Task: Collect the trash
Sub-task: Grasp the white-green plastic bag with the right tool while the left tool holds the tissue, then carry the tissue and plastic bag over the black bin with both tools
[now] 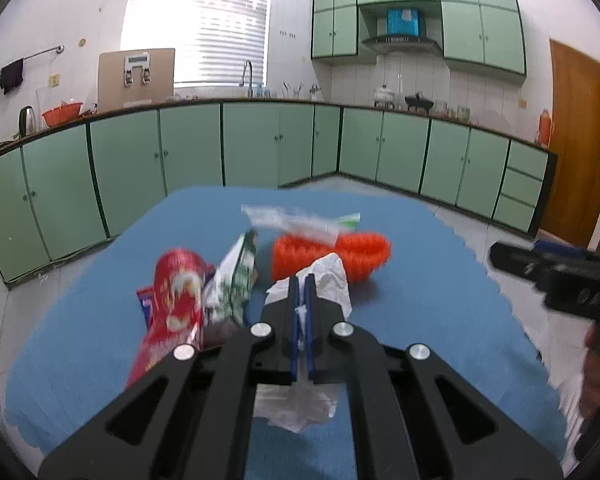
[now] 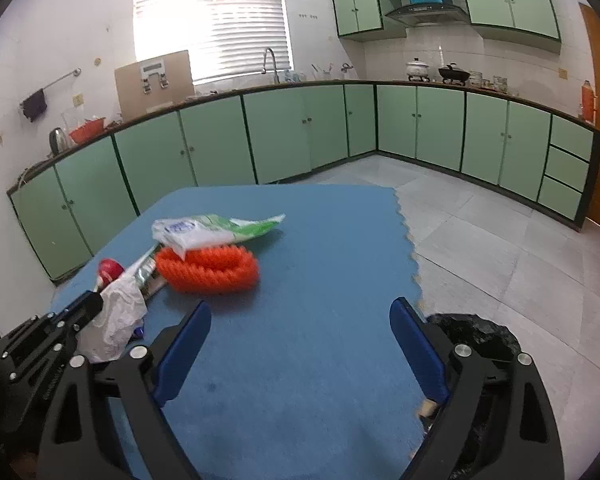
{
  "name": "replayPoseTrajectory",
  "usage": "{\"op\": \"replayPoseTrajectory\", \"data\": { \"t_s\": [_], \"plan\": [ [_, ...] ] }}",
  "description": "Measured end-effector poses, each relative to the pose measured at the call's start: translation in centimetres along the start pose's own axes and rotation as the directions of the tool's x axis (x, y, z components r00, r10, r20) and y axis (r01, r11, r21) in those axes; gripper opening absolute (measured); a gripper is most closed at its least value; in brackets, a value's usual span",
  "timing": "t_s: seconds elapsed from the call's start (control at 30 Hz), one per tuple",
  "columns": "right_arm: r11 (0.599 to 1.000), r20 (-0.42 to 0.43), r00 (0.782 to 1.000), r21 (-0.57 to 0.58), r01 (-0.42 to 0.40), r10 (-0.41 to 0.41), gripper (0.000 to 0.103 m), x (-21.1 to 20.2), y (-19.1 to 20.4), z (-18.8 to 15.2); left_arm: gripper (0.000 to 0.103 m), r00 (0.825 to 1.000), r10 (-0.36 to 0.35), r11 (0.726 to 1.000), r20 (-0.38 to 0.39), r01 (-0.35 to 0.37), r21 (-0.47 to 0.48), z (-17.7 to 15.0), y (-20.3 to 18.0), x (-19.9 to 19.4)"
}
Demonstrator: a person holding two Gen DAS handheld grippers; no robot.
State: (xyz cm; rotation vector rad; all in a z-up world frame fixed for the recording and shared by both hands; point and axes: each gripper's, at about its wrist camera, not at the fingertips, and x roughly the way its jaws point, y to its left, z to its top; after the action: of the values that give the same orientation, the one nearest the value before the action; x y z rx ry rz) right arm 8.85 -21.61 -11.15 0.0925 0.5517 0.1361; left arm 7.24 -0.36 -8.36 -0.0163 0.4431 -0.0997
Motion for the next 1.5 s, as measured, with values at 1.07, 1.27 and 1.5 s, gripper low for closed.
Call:
{"op": "replayPoseTrajectory", "data": {
  "t_s": [1.07, 1.27, 1.5],
  "plan": [
    [0.969, -0.111, 0.990, -0.221, -0.109, 0.086, 0.084, 14.6, 13.0, 4.0, 0.001, 0.983, 0.182, 0.974, -0.005, -0.181, -0.135, 5.7, 9.7, 6.9],
    [0.969, -0.157, 0.981, -0.200, -0.146, 0.115, 0.066, 15.6, 12.5, 4.1, 0.001, 0.984, 0.177, 0.974, -0.007, -0.177, -0.139, 5.7, 10.3, 7.1],
    [0.962, -0.189, 0.964, -0.164, -0.218, 0.187, 0.029, 15.1, 11.8, 4.4, 0.001, 0.984, 0.178, 0.975, -0.005, -0.177, -0.131, 5.7, 9.8, 7.1]
  ]
}}
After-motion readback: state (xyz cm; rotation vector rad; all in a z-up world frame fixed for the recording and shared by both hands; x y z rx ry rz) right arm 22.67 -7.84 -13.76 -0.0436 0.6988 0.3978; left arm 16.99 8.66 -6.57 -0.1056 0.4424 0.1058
